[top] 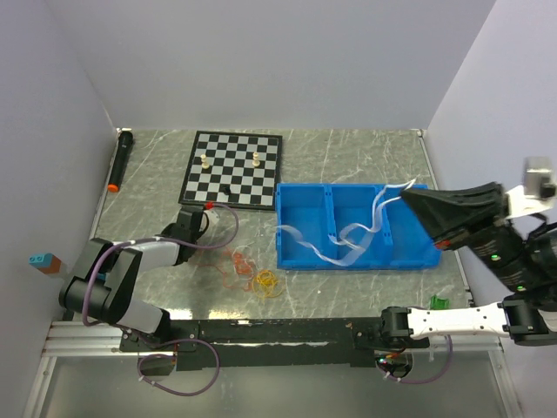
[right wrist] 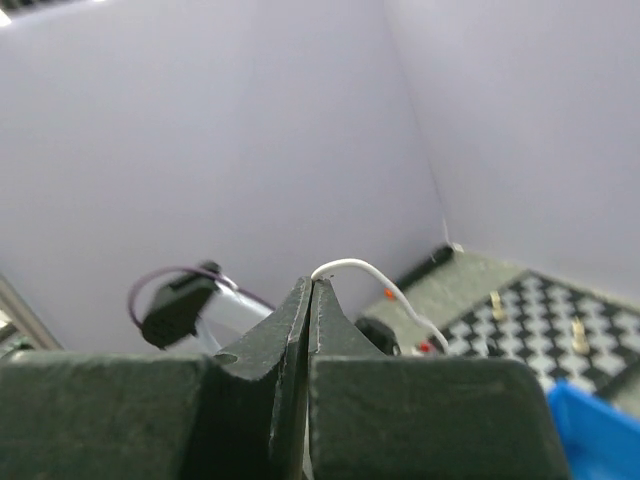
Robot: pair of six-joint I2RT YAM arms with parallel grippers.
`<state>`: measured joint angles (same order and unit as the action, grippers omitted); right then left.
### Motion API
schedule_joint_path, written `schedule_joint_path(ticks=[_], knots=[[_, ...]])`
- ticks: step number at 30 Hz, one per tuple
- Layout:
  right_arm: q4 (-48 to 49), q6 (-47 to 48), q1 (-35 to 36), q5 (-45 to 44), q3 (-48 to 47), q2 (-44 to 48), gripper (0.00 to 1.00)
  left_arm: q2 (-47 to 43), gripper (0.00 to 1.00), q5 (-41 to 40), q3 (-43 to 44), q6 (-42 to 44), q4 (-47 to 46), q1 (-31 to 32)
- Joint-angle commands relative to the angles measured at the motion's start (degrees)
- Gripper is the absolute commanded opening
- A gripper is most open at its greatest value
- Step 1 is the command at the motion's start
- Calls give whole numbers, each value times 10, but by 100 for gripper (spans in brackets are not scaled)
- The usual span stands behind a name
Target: Untangle the cables
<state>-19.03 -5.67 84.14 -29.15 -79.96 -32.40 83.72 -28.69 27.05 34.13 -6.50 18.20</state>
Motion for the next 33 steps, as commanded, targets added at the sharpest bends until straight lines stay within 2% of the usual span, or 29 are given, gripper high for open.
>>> schedule_joint_path(ticks=[1, 6, 11, 13, 16, 19, 21, 26, 29, 33], knots=[[46, 51, 3, 57, -65, -9, 0, 14, 1, 1, -38, 17, -3, -7], [41, 93, 1, 18, -96, -37, 0, 9, 1, 20, -39, 9, -1, -10], [62, 167, 1, -120, -70, -78, 0, -62, 1, 103, 19, -39, 115, -10], [104, 221, 1, -181, -26, -86, 0, -105, 1, 150, 49, -50, 168, -9], [231, 335, 1, -262, 56, -85, 0, -170, 1, 221, 98, -51, 252, -9], [321, 398, -24, -296, 111, -85, 0, -200, 1, 281, 130, -50, 300, -9], [292, 366, -68, -286, 121, -82, 0, -205, 1, 298, 145, -57, 318, -9], [129, 205, -235, -206, 125, -105, 0, -200, 1, 319, 166, -77, 341, -9], [95, 149, -307, -162, 142, -112, 0, -203, 1, 323, 166, -78, 345, -8], [99, 120, -359, -157, 169, -119, 0, -207, 1, 319, 160, -74, 345, -8]])
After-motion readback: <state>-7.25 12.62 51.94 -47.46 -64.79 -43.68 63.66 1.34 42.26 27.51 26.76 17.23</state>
